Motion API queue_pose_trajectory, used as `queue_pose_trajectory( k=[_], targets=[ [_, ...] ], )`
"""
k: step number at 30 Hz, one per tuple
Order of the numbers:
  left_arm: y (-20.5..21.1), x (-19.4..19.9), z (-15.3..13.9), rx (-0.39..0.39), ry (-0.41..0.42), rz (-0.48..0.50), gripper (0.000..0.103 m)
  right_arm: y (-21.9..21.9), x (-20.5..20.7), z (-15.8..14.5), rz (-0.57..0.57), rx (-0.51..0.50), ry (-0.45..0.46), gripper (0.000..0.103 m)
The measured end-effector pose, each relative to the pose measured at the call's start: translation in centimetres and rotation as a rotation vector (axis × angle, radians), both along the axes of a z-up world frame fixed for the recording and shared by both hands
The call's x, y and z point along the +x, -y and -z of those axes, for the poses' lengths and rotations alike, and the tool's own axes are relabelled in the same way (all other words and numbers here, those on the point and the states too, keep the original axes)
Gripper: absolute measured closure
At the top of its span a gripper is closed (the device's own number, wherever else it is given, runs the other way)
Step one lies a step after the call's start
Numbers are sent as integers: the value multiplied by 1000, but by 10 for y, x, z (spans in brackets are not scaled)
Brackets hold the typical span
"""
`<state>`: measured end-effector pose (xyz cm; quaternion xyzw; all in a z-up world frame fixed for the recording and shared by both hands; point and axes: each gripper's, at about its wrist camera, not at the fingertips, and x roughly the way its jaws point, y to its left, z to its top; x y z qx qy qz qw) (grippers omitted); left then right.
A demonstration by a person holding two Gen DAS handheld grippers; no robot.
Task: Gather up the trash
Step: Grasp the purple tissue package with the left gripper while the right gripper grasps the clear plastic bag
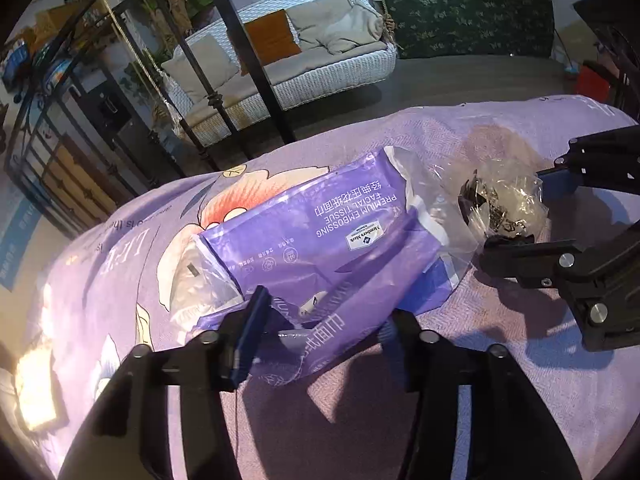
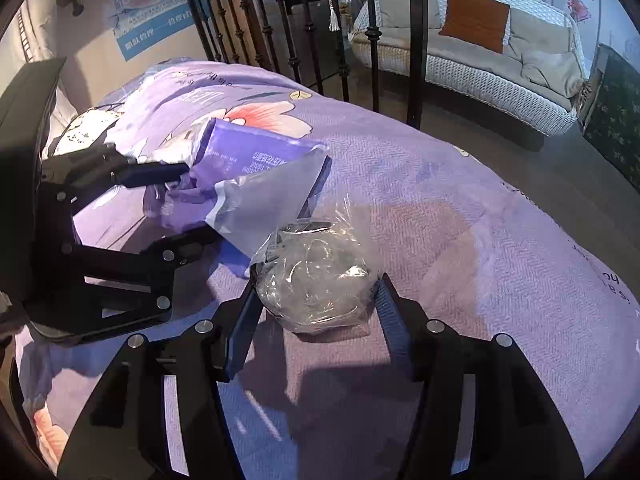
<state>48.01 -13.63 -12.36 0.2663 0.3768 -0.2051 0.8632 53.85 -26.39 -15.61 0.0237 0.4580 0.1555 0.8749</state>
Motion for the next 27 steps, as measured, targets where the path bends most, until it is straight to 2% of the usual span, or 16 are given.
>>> queue_pose_trajectory(
  k=[3, 8, 13, 21, 27],
  targets=[
    [-1, -7, -2, -13, 3, -13, 84, 2, -5, -2, 12, 5, 10, 50],
    [-2, -23, -10, -33, 28, -31, 86, 12, -23, -12, 41, 44, 21, 51],
    [-5, -48, -28, -91, 46, -26, 87, 17, -51, -30, 27, 34, 33, 51],
    [-19, -111, -57, -189, 76, -11, 87, 22, -114, -56, 4, 44, 67, 51],
    [-35, -157, -73, -267, 57, -15, 87, 19, -166, -67, -10, 49, 85, 51]
  ],
)
